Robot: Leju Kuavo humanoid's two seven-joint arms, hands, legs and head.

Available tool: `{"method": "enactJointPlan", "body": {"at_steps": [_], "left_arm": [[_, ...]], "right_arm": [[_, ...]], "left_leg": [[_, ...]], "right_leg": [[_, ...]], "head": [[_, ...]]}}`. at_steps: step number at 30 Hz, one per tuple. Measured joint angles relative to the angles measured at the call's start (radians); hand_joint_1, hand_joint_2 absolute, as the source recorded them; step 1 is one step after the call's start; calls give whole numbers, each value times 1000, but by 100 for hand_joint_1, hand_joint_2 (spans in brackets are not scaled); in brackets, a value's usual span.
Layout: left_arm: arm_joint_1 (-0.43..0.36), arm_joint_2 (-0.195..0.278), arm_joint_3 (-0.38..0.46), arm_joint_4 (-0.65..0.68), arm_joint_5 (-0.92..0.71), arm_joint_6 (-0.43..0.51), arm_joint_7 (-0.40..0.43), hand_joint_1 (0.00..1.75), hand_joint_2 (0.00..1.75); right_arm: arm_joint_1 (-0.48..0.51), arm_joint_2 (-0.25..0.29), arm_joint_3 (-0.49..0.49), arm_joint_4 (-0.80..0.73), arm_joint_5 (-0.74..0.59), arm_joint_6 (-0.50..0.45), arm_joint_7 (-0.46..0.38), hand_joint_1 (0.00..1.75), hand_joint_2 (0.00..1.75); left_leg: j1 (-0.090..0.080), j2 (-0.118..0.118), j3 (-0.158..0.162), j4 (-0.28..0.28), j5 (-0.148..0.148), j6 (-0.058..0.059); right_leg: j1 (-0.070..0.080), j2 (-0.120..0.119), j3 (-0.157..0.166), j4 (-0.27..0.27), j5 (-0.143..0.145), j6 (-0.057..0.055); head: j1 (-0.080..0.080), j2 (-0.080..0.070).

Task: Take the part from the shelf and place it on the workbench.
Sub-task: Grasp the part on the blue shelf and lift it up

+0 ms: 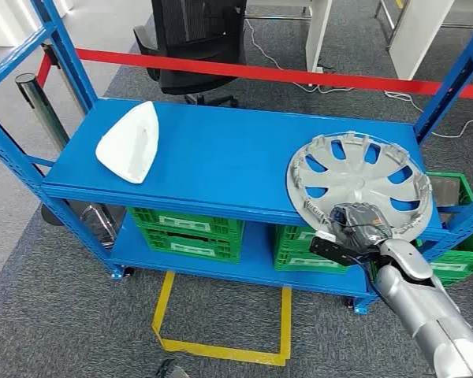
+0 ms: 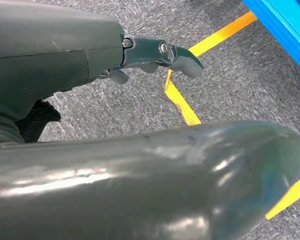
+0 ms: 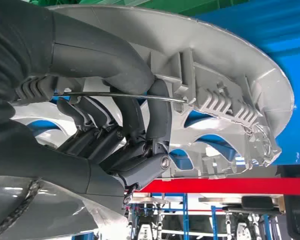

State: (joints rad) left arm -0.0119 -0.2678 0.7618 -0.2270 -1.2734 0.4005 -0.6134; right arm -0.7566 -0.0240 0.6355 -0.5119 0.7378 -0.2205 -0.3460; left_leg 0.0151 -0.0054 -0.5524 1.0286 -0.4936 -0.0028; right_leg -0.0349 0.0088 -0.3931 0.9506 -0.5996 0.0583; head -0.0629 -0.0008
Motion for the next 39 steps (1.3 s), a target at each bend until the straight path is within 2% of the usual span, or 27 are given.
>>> {"method": "enactJointPlan", "body": {"at_steps": [16,24,29,39], "left_arm": [[0,0,0,0,3,-4,-2,0,0],[0,1,0,0,37,-31,-33,0,0],[0,2,0,0,50,-19,-20,0,0],[1,5,1,0,61,-40,-13,0,0]], "right_arm": [[7,-5,-8,-1,-13,2,-11,175,175],[17,-6,-12,-13,-30,9,-43,175,175],[41,-17,-16,-69,-58,34,-68,175,175],[67,-76,-32,-236,-106,94,-76,175,175]], "left_leg": [[0,0,0,0,0,0],[0,0,0,0,0,0],[0,0,0,0,0,0],[0,0,0,0,0,0]], "right_leg": [[0,0,0,0,0,0],[0,0,0,0,0,0],[0,1,0,0,0,0],[0,1,0,0,0,0]], "head": [[0,0],[0,0],[0,0],[0,0]]}}
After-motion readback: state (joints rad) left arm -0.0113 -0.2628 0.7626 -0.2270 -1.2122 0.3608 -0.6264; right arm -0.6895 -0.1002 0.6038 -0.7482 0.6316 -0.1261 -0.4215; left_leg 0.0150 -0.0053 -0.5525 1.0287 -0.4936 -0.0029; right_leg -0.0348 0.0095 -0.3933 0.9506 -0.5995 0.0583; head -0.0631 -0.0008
